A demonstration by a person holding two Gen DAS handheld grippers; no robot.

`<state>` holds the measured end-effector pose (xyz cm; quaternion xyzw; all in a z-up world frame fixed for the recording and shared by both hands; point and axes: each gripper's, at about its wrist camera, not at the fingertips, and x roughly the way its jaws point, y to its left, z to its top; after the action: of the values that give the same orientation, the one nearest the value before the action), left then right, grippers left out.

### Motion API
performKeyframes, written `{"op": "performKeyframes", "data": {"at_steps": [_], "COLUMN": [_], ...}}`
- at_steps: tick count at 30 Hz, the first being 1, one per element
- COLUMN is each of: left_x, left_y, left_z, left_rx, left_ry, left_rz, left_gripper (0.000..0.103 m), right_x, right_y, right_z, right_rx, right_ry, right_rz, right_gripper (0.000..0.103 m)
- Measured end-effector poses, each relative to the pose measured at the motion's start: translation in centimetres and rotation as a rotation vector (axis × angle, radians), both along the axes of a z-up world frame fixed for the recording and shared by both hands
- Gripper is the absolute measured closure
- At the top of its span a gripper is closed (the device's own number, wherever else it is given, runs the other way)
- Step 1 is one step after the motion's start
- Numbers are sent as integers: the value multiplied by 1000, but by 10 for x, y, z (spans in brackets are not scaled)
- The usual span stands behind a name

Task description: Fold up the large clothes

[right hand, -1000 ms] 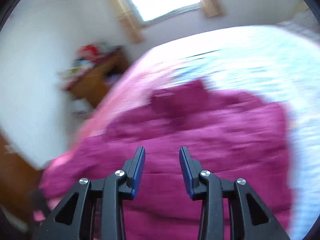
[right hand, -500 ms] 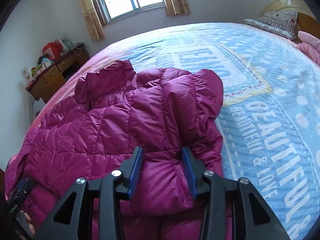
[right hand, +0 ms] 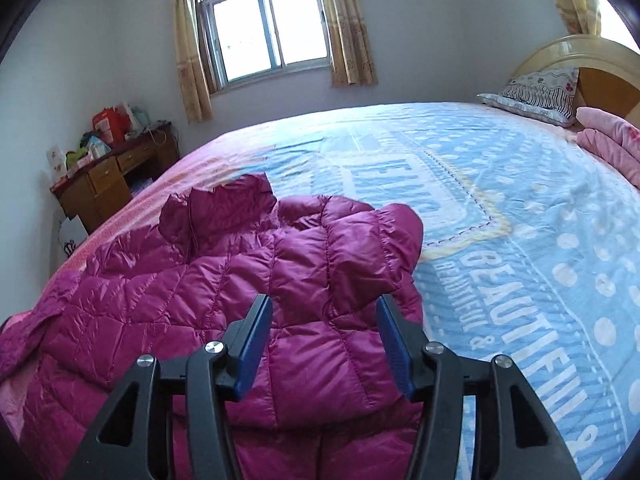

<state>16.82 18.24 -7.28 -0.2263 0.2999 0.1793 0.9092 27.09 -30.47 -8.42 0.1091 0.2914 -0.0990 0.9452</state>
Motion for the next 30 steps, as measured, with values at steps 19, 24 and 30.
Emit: {"op": "performKeyframes", "data": {"at_steps": [19, 24, 30], "left_x": [10, 3, 9], "left_y": [70, 80, 55], "left_z": [-50, -43, -3], "left_rx": [-104, -114, -42], "left_ry": [103, 67, -25], "left_rz": [193, 175, 95], "left_gripper": [58, 85, 99], "right_x": [3, 2, 2], "right_y": [-6, -7, -10], "right_z": [-7, -7, -8], "right_rx": [20, 22, 35], "right_ry": [41, 41, 38], "right_rz": [-30, -30, -31], "right_gripper": [48, 48, 48]}}
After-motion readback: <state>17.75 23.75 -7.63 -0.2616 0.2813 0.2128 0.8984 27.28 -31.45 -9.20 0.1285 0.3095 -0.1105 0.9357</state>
